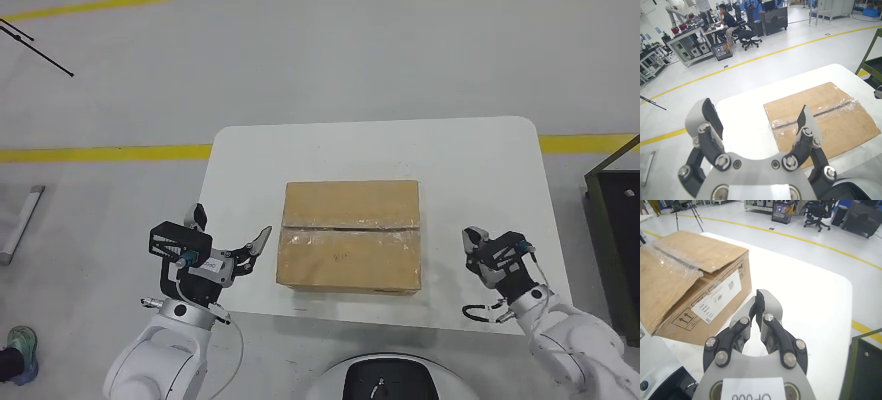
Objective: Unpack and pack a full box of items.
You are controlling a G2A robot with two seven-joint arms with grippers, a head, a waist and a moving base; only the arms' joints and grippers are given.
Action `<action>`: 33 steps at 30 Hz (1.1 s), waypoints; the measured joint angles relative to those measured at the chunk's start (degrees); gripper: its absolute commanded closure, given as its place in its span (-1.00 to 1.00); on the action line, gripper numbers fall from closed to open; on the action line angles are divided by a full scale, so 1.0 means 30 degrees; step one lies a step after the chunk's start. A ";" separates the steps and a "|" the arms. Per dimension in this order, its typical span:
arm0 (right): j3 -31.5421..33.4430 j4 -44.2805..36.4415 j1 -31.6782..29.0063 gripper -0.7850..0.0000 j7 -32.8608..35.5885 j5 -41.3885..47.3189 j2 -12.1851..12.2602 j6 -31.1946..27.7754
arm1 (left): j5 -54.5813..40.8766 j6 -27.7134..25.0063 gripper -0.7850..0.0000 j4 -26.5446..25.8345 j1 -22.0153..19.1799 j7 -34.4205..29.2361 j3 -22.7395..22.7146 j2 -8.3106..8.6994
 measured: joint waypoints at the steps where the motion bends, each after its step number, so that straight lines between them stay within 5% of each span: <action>1: -0.0461 0.0354 0.0364 1.00 0.0063 -0.0172 -0.0045 -0.0056 | 0.0000 0.0000 -1.00 0.0000 0.0000 0.0000 0.0000 0.0000; 17: -0.4975 0.3267 0.3816 1.00 0.0219 -0.1835 -0.0678 -0.0092 | 0.0000 0.0000 -1.00 0.0000 0.0000 0.0000 0.0000 0.0000; 25: -0.1513 0.0647 0.1145 1.00 -0.1032 -0.1143 -0.0300 0.1331 | 0.0418 -0.1013 -1.00 0.0000 -0.0541 0.0624 0.0601 0.0054; 33: 0.2534 -0.1299 -0.2013 1.00 -0.1837 -0.0663 0.0024 0.1364 | 0.2898 -0.4345 -1.00 0.0414 -0.3722 0.0017 0.5380 0.0092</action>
